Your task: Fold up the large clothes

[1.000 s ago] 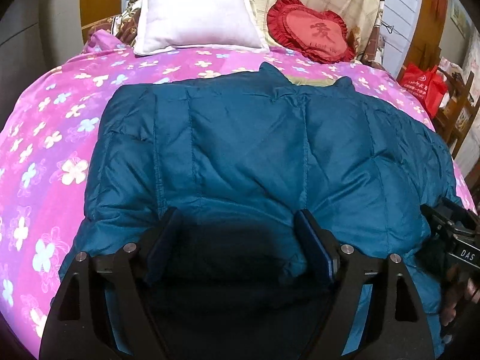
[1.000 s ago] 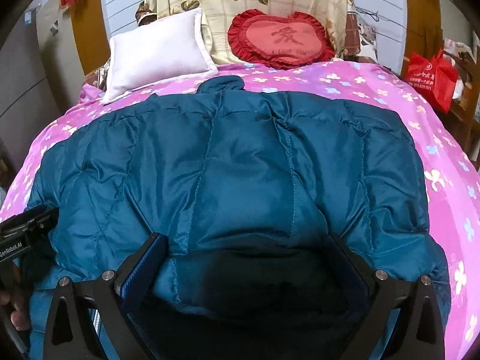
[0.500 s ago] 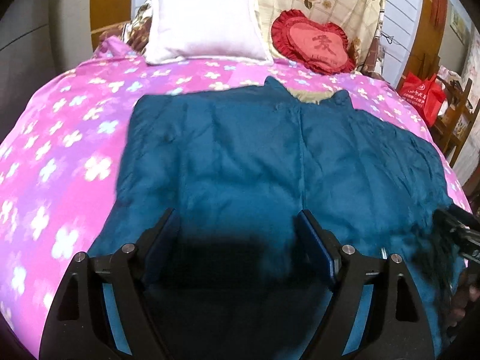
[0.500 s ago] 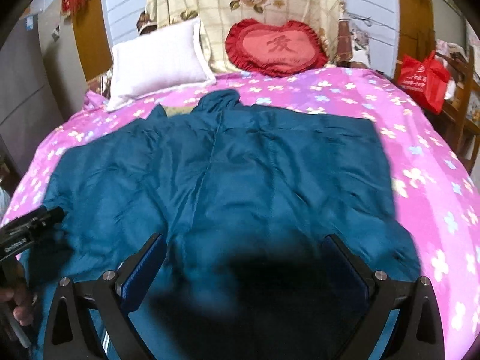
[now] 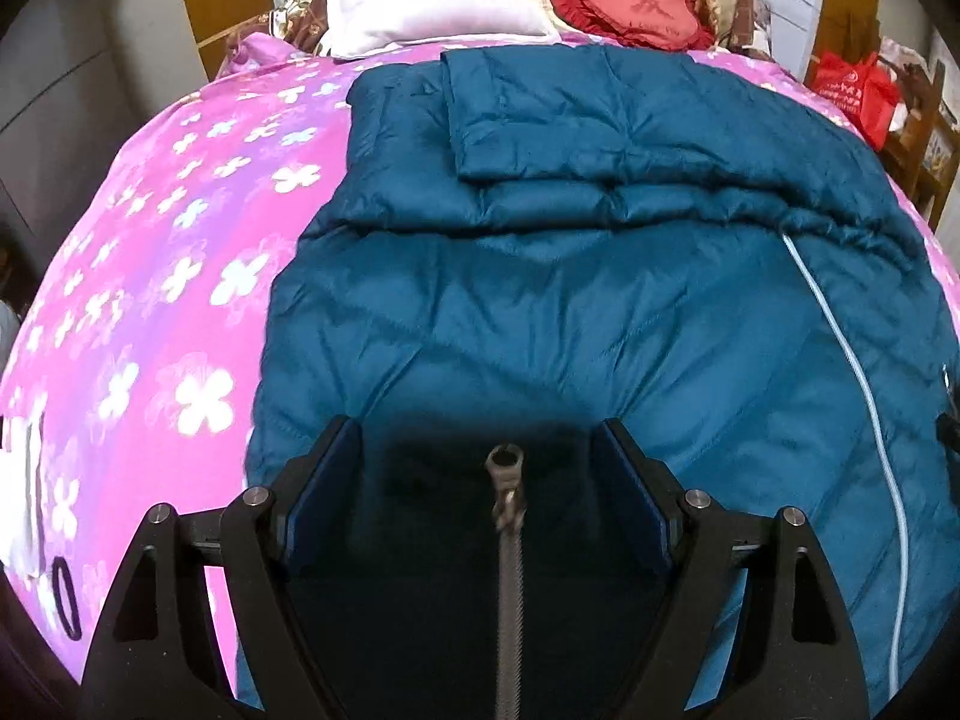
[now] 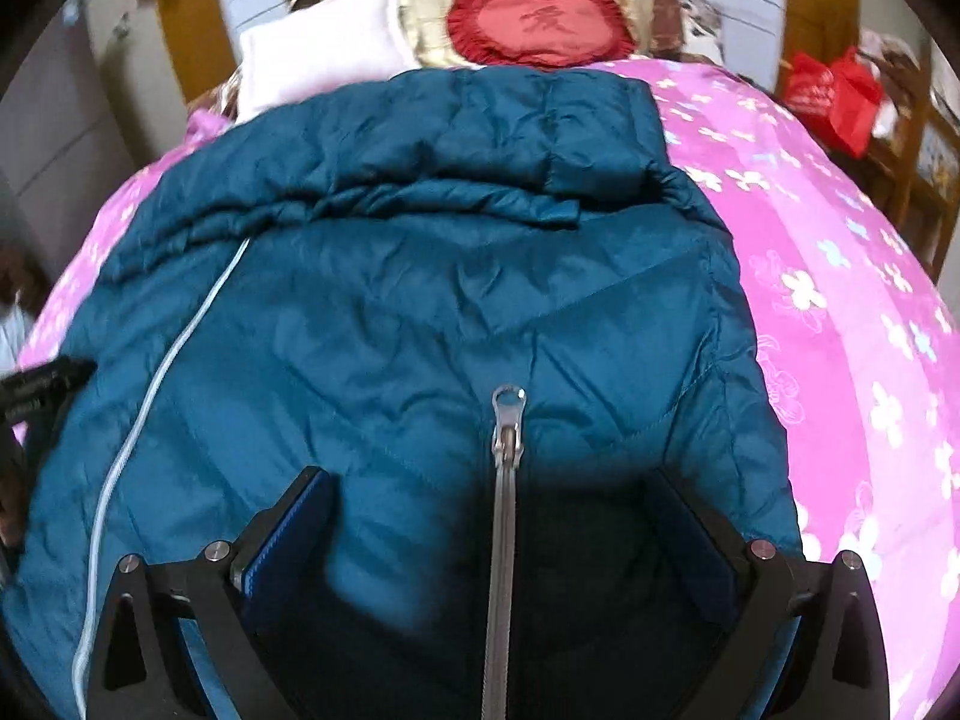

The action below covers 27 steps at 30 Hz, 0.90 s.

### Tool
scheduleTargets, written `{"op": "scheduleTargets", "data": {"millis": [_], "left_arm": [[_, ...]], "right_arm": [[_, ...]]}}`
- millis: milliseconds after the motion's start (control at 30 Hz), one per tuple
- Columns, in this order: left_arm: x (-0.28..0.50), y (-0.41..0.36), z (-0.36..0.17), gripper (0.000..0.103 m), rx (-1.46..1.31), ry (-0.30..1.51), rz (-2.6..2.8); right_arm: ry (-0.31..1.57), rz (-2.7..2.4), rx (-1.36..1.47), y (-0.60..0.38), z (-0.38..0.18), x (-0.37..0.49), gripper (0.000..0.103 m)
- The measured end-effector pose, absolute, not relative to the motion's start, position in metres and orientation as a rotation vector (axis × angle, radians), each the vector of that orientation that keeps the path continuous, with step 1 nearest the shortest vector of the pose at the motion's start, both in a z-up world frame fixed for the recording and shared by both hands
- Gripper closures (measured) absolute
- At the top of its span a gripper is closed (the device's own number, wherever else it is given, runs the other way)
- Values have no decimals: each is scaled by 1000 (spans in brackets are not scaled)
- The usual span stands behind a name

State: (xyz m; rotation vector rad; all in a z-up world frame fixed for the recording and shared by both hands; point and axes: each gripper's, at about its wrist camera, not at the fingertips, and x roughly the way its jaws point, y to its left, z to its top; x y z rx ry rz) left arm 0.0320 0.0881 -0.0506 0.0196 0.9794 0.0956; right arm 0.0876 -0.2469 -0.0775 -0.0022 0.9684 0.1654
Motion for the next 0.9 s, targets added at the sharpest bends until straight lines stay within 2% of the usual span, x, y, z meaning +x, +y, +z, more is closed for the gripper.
{"op": "scheduleTargets", "data": {"millis": [200, 500, 767, 900], "left_arm": [[1, 91, -34, 22, -41, 900, 76], [-13, 86, -49, 22, -27, 987, 69], [-16, 79, -54, 19, 5, 960, 97], [-14, 82, -55, 14, -1, 964, 112]], "right_arm": [[964, 152, -34, -244, -80, 81, 0], [1017, 172, -40, -245, -79, 54, 0], [971, 210, -77, -248, -81, 29, 0], [969, 204, -87, -247, -82, 29, 0]]}}
